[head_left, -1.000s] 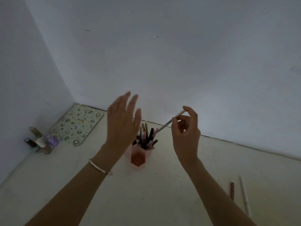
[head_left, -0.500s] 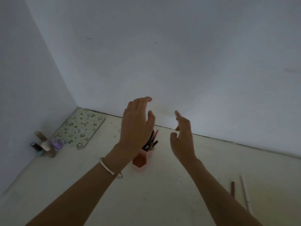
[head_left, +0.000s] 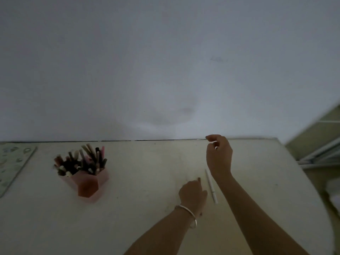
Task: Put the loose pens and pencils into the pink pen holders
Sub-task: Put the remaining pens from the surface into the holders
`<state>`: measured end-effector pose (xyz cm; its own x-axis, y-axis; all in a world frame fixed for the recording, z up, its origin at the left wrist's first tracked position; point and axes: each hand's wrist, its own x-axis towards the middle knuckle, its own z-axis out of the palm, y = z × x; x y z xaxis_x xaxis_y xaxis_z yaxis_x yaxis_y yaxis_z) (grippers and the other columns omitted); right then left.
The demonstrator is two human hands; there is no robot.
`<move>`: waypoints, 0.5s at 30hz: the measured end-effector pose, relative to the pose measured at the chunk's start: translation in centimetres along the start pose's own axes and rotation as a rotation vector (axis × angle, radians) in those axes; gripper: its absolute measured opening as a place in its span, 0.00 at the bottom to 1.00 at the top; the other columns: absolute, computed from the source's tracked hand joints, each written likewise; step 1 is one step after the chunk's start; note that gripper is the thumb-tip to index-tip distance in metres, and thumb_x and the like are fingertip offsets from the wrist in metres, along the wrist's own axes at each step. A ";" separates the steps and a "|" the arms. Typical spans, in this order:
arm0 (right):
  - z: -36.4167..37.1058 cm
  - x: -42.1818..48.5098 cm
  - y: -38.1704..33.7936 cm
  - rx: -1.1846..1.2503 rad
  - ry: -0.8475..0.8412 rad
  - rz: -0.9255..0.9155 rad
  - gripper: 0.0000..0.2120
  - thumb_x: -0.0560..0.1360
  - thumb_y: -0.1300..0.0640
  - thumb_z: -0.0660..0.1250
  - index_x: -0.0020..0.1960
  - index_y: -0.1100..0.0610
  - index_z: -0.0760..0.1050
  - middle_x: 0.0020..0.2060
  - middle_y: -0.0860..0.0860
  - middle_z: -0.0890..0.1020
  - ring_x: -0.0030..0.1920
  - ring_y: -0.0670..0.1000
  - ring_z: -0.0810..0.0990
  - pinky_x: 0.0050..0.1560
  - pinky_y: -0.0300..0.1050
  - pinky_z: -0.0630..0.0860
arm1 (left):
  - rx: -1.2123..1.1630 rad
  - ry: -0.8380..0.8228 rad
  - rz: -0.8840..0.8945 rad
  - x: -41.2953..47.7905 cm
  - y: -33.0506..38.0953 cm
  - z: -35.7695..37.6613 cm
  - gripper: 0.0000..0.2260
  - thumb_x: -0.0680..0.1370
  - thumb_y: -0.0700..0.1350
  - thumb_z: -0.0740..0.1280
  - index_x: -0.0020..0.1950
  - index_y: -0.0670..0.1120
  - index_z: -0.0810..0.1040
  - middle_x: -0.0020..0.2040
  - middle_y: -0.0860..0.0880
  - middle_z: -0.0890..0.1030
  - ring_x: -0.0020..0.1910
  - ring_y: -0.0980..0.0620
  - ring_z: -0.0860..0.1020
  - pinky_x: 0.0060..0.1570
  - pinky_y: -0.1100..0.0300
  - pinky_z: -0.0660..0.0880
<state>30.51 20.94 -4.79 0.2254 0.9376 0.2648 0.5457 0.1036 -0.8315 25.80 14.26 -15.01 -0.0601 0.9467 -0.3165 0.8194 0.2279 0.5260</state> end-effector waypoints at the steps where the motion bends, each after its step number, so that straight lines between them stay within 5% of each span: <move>1: -0.4 -0.1 0.6 -0.009 -0.002 0.006 0.17 0.70 0.69 0.59 0.47 0.50 0.77 0.40 0.45 0.79 0.37 0.37 0.75 0.37 0.24 0.68 | 0.024 0.012 0.013 0.3 0.0 1.0 0.18 0.77 0.51 0.62 0.64 0.44 0.74 0.56 0.45 0.81 0.54 0.44 0.80 0.50 0.54 0.75; 6: -1.7 -0.5 3.0 -0.073 -0.016 0.001 0.16 0.70 0.69 0.59 0.46 0.50 0.78 0.41 0.45 0.79 0.38 0.37 0.75 0.37 0.23 0.67 | 0.108 -0.002 0.071 1.4 -0.5 1.8 0.16 0.78 0.44 0.61 0.65 0.43 0.73 0.57 0.42 0.79 0.57 0.41 0.78 0.52 0.53 0.74; 9: -1.4 -0.3 4.3 -0.196 -0.067 0.056 0.14 0.72 0.67 0.60 0.49 0.54 0.79 0.46 0.49 0.81 0.41 0.40 0.76 0.43 0.28 0.69 | -0.150 0.096 0.048 1.8 -0.9 -1.9 0.10 0.76 0.47 0.63 0.53 0.43 0.76 0.50 0.43 0.81 0.51 0.42 0.80 0.49 0.52 0.77; 12: -0.6 -0.5 6.5 -0.410 -0.211 0.127 0.14 0.73 0.66 0.62 0.56 0.60 0.79 0.52 0.56 0.81 0.52 0.55 0.79 0.55 0.46 0.74 | -0.463 0.279 0.063 1.8 -1.6 -7.7 0.05 0.73 0.46 0.65 0.43 0.46 0.76 0.39 0.48 0.82 0.38 0.48 0.81 0.39 0.52 0.77; 15: 0.1 -1.6 9.0 -0.650 -0.355 0.192 0.15 0.76 0.62 0.62 0.62 0.62 0.74 0.57 0.61 0.78 0.57 0.61 0.76 0.58 0.50 0.73 | -0.587 0.389 0.148 1.1 -2.6 -12.8 0.05 0.73 0.45 0.67 0.48 0.48 0.76 0.40 0.53 0.80 0.38 0.54 0.80 0.40 0.57 0.79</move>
<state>34.96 20.43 -12.77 0.1511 0.9813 -0.1193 0.9131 -0.1848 -0.3635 16.29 17.60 -6.58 -0.2604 0.9647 0.0380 0.3997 0.0719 0.9138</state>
